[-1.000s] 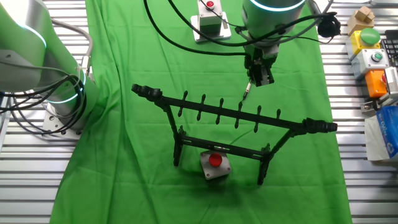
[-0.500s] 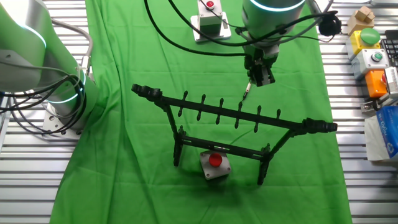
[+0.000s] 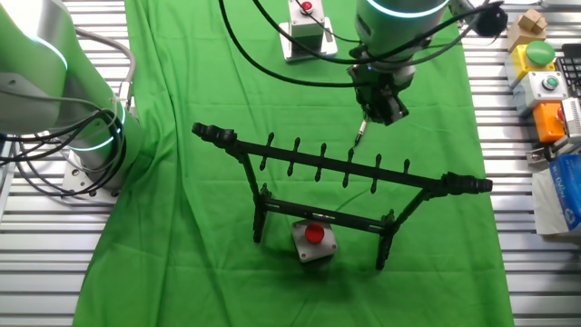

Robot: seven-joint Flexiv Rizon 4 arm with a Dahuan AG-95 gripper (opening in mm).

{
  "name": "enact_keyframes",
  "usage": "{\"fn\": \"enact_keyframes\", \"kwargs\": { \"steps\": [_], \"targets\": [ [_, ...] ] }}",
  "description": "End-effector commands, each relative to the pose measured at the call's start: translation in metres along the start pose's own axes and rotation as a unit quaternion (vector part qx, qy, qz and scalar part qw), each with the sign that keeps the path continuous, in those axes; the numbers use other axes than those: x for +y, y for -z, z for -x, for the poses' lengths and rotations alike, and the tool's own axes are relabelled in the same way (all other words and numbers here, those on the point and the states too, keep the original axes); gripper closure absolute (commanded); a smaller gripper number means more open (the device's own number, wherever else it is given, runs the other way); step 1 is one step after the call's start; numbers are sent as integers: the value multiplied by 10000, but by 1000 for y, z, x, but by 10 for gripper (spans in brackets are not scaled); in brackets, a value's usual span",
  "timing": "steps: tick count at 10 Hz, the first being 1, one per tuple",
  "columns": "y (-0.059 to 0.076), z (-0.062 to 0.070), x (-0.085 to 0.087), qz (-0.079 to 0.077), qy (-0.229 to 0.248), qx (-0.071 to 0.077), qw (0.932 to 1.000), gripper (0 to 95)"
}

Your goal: Place the brush on the pen rack

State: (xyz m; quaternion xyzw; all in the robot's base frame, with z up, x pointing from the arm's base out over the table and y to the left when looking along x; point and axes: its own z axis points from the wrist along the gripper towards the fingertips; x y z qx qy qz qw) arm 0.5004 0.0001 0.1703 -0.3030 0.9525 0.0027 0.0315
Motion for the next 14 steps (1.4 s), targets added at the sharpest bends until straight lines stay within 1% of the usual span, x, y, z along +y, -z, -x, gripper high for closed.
{"fn": "enact_keyframes", "kwargs": {
  "steps": [1,3,5,7,9,12,14],
  "targets": [
    [0,0,0,30,811,67,9967,950],
    [0,0,0,44,955,68,9954,950],
    [0,0,0,34,860,45,9963,950],
    [1,0,0,28,802,71,9967,950],
    [1,0,0,53,676,55,9977,950],
    [1,0,0,-15,588,96,9982,950],
    [1,0,0,-10,554,116,9984,950]
  ]
}}
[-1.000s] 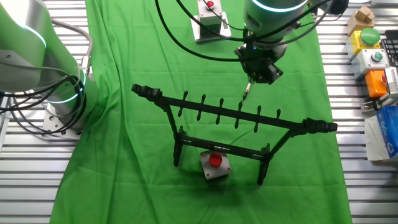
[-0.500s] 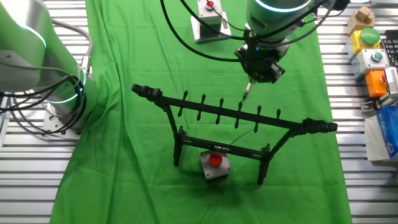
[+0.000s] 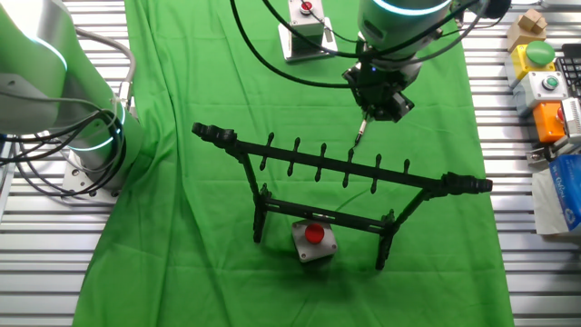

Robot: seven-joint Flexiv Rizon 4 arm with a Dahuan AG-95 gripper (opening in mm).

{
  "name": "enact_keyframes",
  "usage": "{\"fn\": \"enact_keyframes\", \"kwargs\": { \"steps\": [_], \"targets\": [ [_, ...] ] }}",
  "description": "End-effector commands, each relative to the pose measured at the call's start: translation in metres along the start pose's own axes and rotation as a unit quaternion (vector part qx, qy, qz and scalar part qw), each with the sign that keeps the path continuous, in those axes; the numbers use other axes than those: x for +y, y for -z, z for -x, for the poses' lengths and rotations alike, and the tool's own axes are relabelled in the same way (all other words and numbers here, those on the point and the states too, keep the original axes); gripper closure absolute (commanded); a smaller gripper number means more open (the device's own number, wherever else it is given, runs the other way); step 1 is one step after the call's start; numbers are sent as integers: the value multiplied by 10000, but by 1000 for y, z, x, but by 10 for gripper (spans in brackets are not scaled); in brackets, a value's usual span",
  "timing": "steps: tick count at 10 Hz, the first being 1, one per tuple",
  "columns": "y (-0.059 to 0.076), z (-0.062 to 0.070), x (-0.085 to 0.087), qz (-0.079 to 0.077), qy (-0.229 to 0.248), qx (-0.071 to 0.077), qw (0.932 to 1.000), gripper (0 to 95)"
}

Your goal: Place the brush on the pen rack

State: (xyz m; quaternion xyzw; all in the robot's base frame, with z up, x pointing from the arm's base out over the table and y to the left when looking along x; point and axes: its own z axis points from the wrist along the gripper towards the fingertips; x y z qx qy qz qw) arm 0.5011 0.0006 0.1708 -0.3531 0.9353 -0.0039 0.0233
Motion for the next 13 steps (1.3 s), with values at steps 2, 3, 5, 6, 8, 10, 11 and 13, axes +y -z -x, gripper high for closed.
{"fn": "enact_keyframes", "kwargs": {
  "steps": [2,3,5,6,8,10,11,13],
  "targets": [
    [1,-1,1,29,27,35,10000,950],
    [1,-1,1,100,108,60,9999,950],
    [1,-1,1,250,369,187,9988,950],
    [1,-1,1,331,506,236,9979,950],
    [1,-1,1,367,580,259,9973,950],
    [1,-1,1,393,660,237,9968,950],
    [1,-1,1,397,674,245,9966,950],
    [1,-1,1,404,641,275,9967,950]
  ]
}}
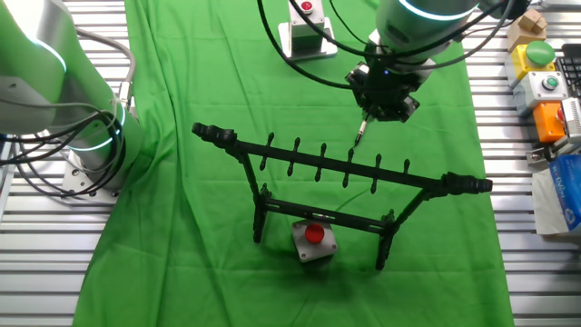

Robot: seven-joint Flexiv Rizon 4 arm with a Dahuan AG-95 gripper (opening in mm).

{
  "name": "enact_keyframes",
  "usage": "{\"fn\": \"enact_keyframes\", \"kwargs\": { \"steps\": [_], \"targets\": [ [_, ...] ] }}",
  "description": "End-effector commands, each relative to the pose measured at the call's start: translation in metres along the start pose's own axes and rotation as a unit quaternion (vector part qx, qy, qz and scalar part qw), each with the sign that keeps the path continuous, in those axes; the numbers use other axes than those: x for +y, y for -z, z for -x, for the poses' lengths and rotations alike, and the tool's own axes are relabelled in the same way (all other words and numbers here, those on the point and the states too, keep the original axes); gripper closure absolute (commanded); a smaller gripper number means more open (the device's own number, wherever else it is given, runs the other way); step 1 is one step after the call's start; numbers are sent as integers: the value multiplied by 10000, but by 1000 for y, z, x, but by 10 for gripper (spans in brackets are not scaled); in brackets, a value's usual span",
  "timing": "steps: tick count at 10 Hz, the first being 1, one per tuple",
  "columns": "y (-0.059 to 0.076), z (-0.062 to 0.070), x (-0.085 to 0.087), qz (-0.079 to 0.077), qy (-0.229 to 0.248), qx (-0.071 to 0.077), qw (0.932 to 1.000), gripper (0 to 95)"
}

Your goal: Place the brush on the pen rack

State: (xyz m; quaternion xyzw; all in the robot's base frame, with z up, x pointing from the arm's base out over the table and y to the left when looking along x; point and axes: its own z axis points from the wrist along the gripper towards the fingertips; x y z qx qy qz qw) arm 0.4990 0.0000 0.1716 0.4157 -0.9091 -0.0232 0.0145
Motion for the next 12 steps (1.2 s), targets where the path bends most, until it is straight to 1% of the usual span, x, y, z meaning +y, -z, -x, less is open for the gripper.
{"fn": "enact_keyframes", "kwargs": {
  "steps": [1,3,4,5,6,7,8,10,11,12],
  "targets": [
    [0,1,0,38,-64,68,9999,950],
    [0,1,0,103,-134,137,9998,950],
    [0,1,0,120,-131,144,9997,950],
    [0,1,0,153,-148,190,9996,950],
    [0,1,-1,222,-193,245,9993,950],
    [-2,7,-1,262,-108,220,9994,950],
    [-6,19,-3,245,-49,210,9995,950],
    [-14,49,-3,162,-14,156,9997,950],
    [-18,66,-1,63,30,151,9999,950],
    [-24,86,2,-117,28,163,9998,950]
  ]
}}
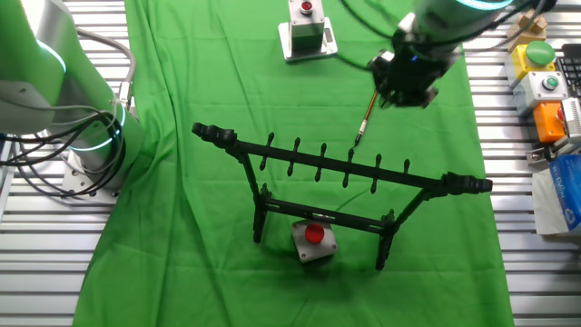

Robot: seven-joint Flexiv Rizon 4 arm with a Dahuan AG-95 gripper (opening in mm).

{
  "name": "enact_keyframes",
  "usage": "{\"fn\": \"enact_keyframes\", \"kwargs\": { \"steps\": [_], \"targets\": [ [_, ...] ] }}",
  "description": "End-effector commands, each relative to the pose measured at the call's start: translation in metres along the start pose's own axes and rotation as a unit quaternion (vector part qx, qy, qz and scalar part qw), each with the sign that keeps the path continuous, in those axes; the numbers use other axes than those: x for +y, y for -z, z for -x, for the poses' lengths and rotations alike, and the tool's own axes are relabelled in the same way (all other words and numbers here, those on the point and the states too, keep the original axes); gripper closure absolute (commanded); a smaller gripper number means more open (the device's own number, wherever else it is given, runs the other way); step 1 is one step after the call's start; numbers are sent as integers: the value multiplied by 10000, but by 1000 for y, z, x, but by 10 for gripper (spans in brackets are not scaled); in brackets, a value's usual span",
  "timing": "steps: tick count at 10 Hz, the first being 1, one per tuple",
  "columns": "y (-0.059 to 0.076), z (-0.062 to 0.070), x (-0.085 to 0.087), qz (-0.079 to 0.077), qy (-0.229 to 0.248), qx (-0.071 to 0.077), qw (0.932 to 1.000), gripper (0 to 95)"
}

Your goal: Place the brush on the pen rack

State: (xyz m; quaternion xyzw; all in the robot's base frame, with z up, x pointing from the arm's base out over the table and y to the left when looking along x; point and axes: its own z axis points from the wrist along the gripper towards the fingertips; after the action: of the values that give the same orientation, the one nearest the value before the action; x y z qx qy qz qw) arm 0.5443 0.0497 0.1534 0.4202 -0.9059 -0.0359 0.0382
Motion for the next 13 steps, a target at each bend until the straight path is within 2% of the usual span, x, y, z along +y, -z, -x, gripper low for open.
{"fn": "enact_keyframes", "kwargs": {
  "steps": [1,2,3,5,7,10,13],
  "targets": [
    [-10,32,7,-402,-41,-4,9992,950],
    [-14,45,12,-449,-32,-29,9990,950],
    [-18,58,16,-515,1,5,9987,950],
    [-26,76,23,-564,66,34,9984,950],
    [-31,84,27,-593,118,49,9982,950],
    [-32,84,28,-558,209,-24,9982,950],
    [-32,81,29,-616,202,-80,9979,950]
  ]
}}
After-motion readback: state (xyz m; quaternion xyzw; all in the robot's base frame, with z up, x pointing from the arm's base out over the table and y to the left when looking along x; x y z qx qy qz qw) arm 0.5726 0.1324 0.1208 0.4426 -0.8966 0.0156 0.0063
